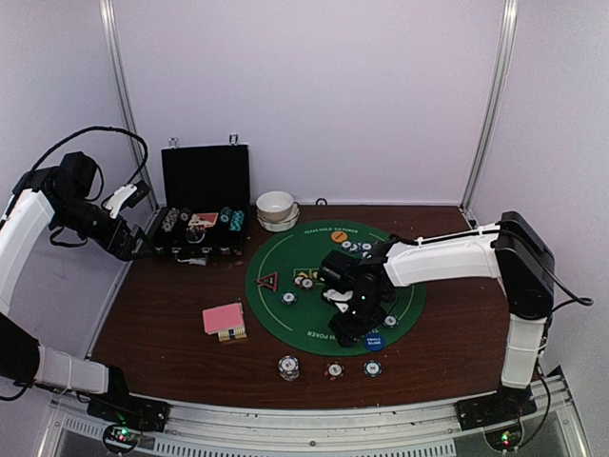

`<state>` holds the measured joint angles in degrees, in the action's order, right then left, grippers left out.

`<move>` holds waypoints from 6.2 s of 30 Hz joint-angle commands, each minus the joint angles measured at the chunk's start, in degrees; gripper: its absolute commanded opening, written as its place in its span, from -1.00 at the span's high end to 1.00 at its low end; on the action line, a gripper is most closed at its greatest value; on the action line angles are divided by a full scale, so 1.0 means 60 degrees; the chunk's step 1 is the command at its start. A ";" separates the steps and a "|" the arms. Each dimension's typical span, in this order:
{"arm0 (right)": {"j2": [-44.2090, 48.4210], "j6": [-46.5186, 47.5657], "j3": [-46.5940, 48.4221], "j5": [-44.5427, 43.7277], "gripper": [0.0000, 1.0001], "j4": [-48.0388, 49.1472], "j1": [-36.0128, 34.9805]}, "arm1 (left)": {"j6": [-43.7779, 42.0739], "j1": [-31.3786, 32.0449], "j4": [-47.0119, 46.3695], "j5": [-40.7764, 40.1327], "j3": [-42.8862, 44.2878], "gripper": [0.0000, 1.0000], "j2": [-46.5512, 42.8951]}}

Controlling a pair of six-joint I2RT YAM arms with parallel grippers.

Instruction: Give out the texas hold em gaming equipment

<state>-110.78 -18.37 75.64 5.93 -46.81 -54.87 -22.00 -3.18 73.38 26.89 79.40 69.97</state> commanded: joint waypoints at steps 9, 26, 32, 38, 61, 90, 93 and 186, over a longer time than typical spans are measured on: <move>0.1064 0.0220 0.2171 -0.0228 -0.48 -0.1038 -0.0977 | -0.0175 -0.0071 -0.0036 0.0106 0.0160 -0.95 -0.0038; -0.1582 0.1487 0.4912 0.0336 -0.71 -0.1712 -0.2550 | -0.0208 -0.0071 -0.0086 0.0174 0.0068 -0.95 -0.0115; -0.1960 0.1614 0.4973 0.0534 -0.69 -0.1809 -0.2588 | -0.0230 -0.0071 -0.0077 0.0169 0.0039 -0.95 -0.0177; -0.2133 0.1735 0.4773 0.0784 -0.68 -0.1769 -0.2672 | -0.0217 -0.0071 -0.0074 0.0162 0.0067 -0.95 -0.0135; -0.2559 0.1830 0.5041 0.0697 -0.15 -0.1825 -0.2706 | -0.0179 -0.0071 -0.0074 0.0059 0.0068 -0.95 -0.0165; -0.2594 0.1941 0.5343 0.0271 0.37 -0.2230 -0.2841 | -0.0171 -0.0071 -0.0080 0.0068 0.0054 -0.95 -0.0169; -0.2560 0.1955 0.5598 0.0208 0.48 -0.2391 -0.2860 | -0.0171 -0.0071 -0.0069 0.0063 0.0054 -0.95 -0.0172; -0.2499 0.1623 0.5559 0.0209 -0.64 -0.1953 -0.2754 | -0.0354 -0.0071 -0.0067 0.0025 -0.0028 -0.95 -0.0368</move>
<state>-124.49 -10.79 109.40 5.39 -57.82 -70.00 -23.11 -3.18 73.41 26.79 79.09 68.71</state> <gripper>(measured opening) 0.817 0.976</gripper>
